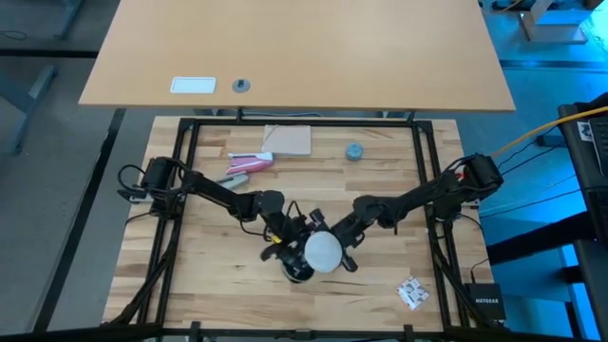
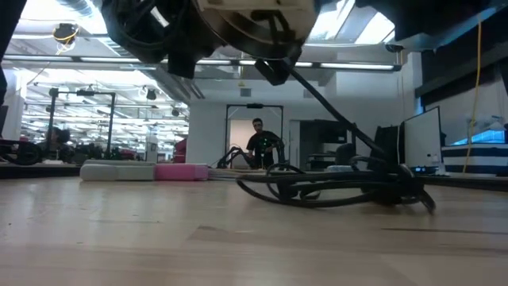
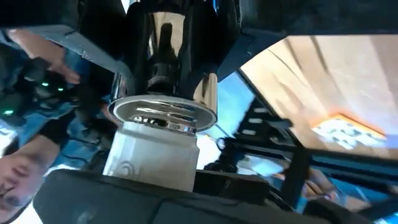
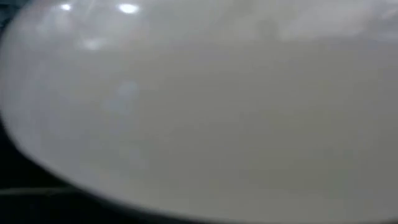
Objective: Screw lightbulb
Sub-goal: Remove the white lightbulb from the desk lamp
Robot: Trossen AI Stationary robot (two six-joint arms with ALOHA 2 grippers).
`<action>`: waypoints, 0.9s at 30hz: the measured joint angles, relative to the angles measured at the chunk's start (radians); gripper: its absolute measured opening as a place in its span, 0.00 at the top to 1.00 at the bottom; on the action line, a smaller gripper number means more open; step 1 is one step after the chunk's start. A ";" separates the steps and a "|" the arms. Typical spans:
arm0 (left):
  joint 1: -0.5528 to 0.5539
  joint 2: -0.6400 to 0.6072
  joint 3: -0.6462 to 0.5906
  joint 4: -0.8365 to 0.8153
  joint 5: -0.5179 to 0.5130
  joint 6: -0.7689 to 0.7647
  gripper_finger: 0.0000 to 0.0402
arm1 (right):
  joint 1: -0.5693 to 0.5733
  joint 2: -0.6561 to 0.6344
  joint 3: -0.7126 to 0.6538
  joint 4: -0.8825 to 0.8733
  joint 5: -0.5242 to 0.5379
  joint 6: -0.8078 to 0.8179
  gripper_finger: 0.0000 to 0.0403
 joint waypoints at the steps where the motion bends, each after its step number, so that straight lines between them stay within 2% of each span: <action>1: 0.000 0.000 0.000 0.000 0.012 -0.014 0.56 | 0.000 0.004 0.005 0.000 -0.004 -0.011 0.61; 4: -0.002 0.000 0.000 0.011 0.048 -0.076 0.56 | -0.001 0.006 0.013 -0.010 -0.029 -0.048 0.61; 6: -0.010 0.002 -0.007 0.020 0.191 -0.124 0.56 | 0.002 0.000 0.017 -0.022 -0.085 -0.088 0.61; 9: -0.025 -0.006 -0.001 0.069 0.280 -0.160 0.56 | 0.004 0.015 0.037 -0.062 -0.175 -0.167 0.61; 16: -0.026 -0.002 -0.001 0.081 0.247 -0.198 0.56 | 0.015 0.009 0.065 -0.069 -0.186 -0.185 0.61; 24: 0.017 -0.002 0.000 0.008 0.390 -0.263 0.56 | 0.007 -0.008 0.067 -0.122 -0.250 -0.183 0.61; 27: 0.051 -0.002 -0.008 -0.065 0.395 -0.249 0.56 | -0.011 -0.035 0.068 -0.160 -0.250 -0.163 0.56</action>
